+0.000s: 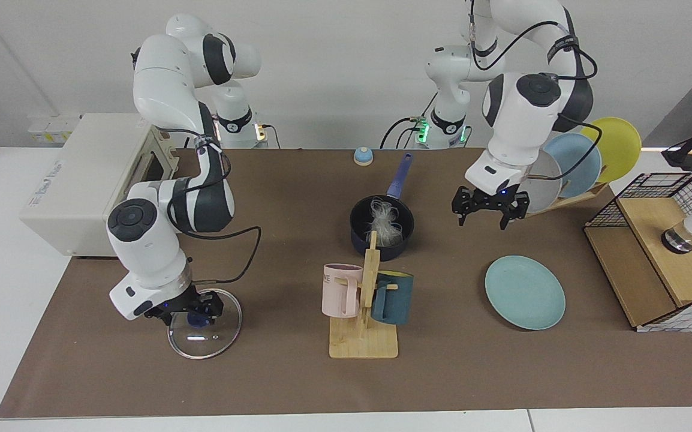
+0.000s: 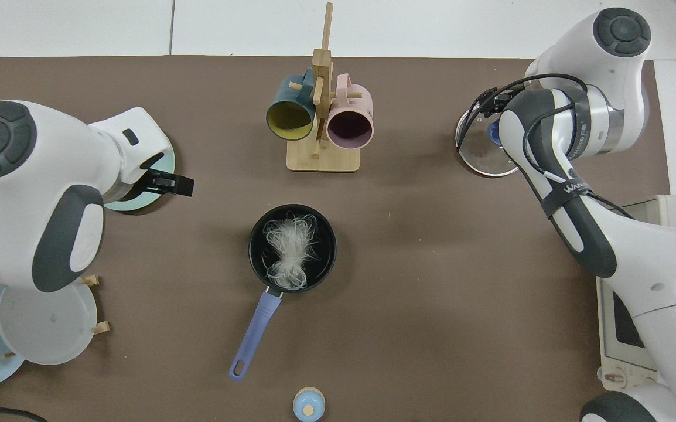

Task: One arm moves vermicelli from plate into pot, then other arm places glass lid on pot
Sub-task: 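Lift the glass lid with the right gripper while the left gripper withdraws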

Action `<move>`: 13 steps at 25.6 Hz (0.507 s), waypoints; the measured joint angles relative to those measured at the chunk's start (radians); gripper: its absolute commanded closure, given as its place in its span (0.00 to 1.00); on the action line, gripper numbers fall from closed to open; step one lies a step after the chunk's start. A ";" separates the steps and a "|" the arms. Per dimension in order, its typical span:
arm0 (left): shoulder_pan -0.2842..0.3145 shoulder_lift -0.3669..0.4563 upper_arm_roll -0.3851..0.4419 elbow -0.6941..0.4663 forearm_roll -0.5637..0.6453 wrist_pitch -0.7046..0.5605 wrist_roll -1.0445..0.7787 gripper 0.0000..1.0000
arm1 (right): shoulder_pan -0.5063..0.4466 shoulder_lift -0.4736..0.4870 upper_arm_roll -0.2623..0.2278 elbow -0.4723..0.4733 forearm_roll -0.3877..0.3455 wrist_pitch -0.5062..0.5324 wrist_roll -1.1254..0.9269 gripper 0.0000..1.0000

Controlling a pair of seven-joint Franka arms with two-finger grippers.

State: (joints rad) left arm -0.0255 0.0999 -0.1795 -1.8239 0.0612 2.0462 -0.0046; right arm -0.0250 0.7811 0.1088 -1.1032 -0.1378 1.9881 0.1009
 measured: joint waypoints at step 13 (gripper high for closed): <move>0.065 -0.020 0.005 0.138 0.000 -0.194 0.046 0.00 | -0.007 -0.001 0.003 -0.129 -0.001 0.096 -0.025 0.00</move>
State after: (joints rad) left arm 0.0392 0.0801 -0.1741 -1.6858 0.0612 1.8521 0.0411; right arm -0.0325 0.7803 0.1116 -1.2323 -0.1389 2.0839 0.0761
